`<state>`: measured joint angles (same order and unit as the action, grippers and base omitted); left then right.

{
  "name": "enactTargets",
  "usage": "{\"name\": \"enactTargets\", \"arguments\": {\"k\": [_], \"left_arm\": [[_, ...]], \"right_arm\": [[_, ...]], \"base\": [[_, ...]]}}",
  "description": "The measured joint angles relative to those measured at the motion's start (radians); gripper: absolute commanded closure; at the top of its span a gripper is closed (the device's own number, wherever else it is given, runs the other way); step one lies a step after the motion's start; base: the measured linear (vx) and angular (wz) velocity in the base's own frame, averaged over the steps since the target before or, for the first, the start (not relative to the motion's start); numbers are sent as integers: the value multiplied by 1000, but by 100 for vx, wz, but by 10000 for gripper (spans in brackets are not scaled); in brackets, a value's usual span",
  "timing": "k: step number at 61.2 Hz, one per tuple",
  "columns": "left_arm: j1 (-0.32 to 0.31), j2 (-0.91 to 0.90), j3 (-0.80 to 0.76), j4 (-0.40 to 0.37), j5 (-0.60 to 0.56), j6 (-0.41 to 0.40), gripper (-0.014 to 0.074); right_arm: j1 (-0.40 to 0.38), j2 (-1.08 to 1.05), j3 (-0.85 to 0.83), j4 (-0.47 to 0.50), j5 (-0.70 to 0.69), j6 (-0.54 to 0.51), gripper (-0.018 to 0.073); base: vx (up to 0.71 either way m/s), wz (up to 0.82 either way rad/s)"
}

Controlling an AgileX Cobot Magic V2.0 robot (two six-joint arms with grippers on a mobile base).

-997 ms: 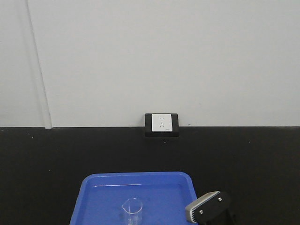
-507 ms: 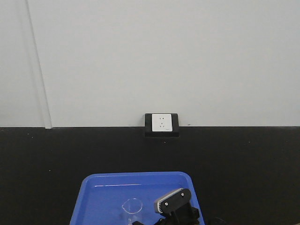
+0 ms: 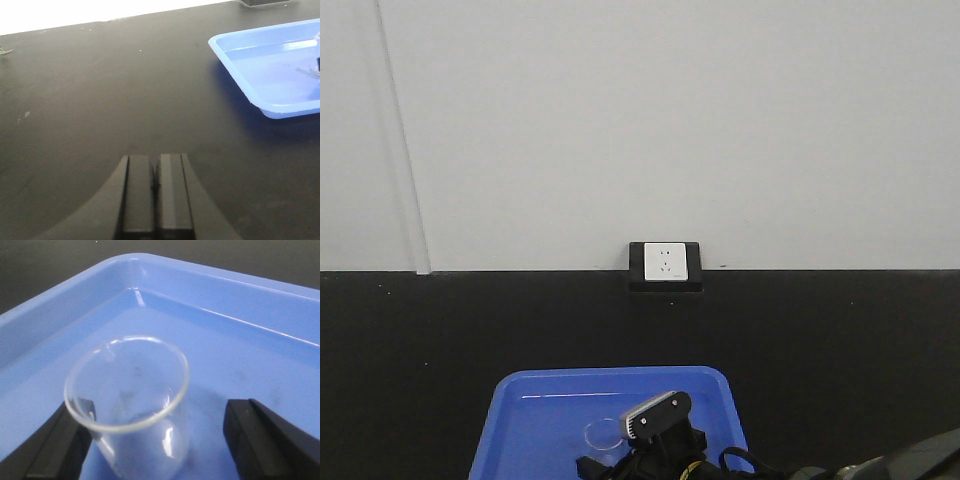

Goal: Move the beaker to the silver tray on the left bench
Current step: 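Close the right gripper on the beaker and lift it out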

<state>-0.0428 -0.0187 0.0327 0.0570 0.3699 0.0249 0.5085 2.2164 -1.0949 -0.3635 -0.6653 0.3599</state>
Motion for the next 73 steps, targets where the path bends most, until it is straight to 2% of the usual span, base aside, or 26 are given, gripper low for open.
{"name": "enactTargets", "arguments": {"k": [4, 13, 16, 25, 32, 41, 53, 60, 73], "left_arm": [[0, 0, 0, 0, 0, 0, 595], [0, 0, 0, 0, 0, 0, 595], [0, 0, 0, 0, 0, 0, 595], [0, 0, 0, 0, 0, 0, 595], [0, 0, 0, 0, 0, 0, 595], [0, 0, 0, 0, 0, 0, 595], [0, 0, 0, 0, 0, 0, 595], [0, 0, 0, 0, 0, 0, 595], [0, 0, 0, 0, 0, 0, 595]], "right_arm": [[0, 7, -13, 0, -1, 5, 209], [0, 8, -18, -1, -25, 8, 510], [0, 8, -18, -3, -42, 9, 578], [0, -2, -18, -61, -38, 40, 575], [0, -53, -18, -153, 47, 82, 573], [0, -209, -18, -241, 281, 171, 573], [0, -484, 0, -256, 645, 290, 571], [-1, -654, 101, -257, 733, 288, 571], [-1, -1009, 371, -270, 749, 273, 571]], "base": [[0, 0], [0, 0], [0, 0], [0, 0], [0, 0], [0, 0], [0, 0], [0, 0], [0, 0]]}}
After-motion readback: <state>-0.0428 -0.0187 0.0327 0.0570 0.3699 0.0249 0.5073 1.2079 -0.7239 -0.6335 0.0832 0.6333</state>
